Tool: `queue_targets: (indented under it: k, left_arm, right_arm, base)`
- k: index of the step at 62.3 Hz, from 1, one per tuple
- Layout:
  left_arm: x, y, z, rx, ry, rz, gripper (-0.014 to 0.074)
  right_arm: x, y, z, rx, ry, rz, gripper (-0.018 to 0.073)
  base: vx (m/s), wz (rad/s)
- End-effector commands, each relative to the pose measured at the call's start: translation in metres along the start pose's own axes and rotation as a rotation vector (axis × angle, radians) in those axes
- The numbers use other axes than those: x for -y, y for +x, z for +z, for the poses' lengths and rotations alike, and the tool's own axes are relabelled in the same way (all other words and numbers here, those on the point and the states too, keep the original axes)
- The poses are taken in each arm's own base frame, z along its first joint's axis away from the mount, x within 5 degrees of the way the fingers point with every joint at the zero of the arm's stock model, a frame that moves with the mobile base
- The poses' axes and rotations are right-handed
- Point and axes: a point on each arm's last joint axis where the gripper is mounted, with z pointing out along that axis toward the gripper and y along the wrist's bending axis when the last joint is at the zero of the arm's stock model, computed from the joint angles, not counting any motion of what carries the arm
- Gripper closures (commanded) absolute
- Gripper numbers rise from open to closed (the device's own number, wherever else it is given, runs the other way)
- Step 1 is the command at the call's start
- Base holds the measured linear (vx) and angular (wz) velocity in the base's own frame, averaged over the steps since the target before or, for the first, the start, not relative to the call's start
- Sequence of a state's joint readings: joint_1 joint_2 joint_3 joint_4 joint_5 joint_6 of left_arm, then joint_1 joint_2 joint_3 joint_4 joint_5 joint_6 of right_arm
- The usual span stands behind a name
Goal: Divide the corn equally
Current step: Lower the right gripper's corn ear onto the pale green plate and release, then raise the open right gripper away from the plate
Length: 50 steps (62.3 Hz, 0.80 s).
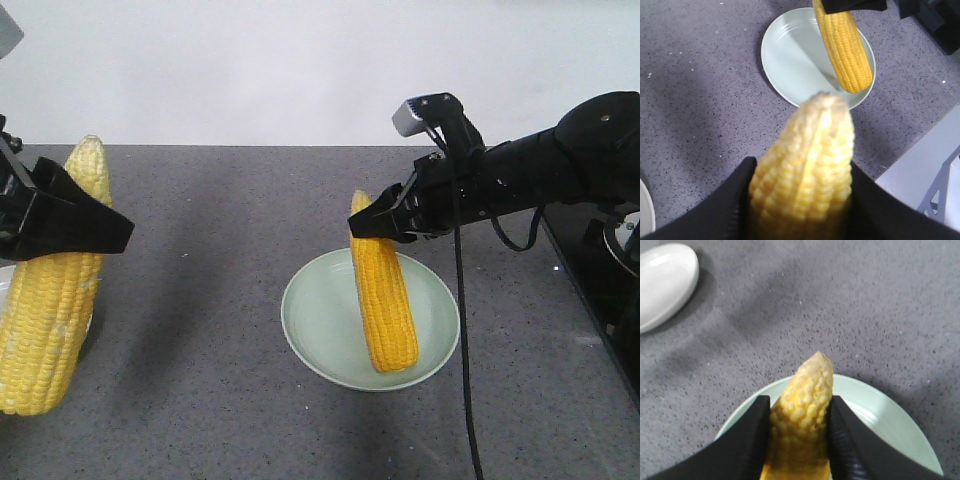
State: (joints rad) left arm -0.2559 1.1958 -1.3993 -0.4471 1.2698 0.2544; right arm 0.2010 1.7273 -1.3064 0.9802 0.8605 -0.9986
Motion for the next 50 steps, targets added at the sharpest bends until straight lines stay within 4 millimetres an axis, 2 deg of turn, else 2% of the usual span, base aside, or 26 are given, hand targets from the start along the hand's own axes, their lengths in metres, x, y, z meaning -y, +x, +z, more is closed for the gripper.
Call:
queue_targets:
  k: [1, 6, 17, 26, 42, 50]
  left_arm:
    - [0.009, -0.005, -0.014, 0.097, 0.021, 0.012, 0.0603]
    - [0.009, -0.005, -0.014, 0.097, 0.021, 0.012, 0.0603]
    - [0.009, -0.005, -0.014, 0.097, 0.021, 0.012, 0.0603]
    - [0.009, -0.005, -0.014, 0.094, 0.022, 0.012, 0.0603]
    - [0.009, -0.004, -0.014, 0.084, 0.025, 0.012, 0.0603]
    - [0.008, -0.002, -0.013, 0.066, 0.013, 0.017, 0.0603]
  right_arm:
    - [-0.01, -0.014, -0.014, 0.061, -0.007, -0.021, 0.0449]
    - [-0.01, -0.014, -0.014, 0.058, -0.005, -0.025, 0.039]
    - [-0.009, -0.013, -0.014, 0.051, 0.0, -0.026, 0.0181]
    - [-0.009, -0.014, -0.014, 0.053, 0.002, -0.025, 0.0066]
    - [-0.01, -0.014, -0.016, 0.059, 0.0, 0.009, 0.0066]
    - [-0.017, -0.018, -0.025, 0.081, 0.005, -0.01, 0.0099]
  base:
    - [0.0, 0.0]
    - [0.0, 0.0]
    - [0.0, 0.0]
    - [0.0, 0.0]
    - [0.0, 0.0]
    - [0.0, 0.0]
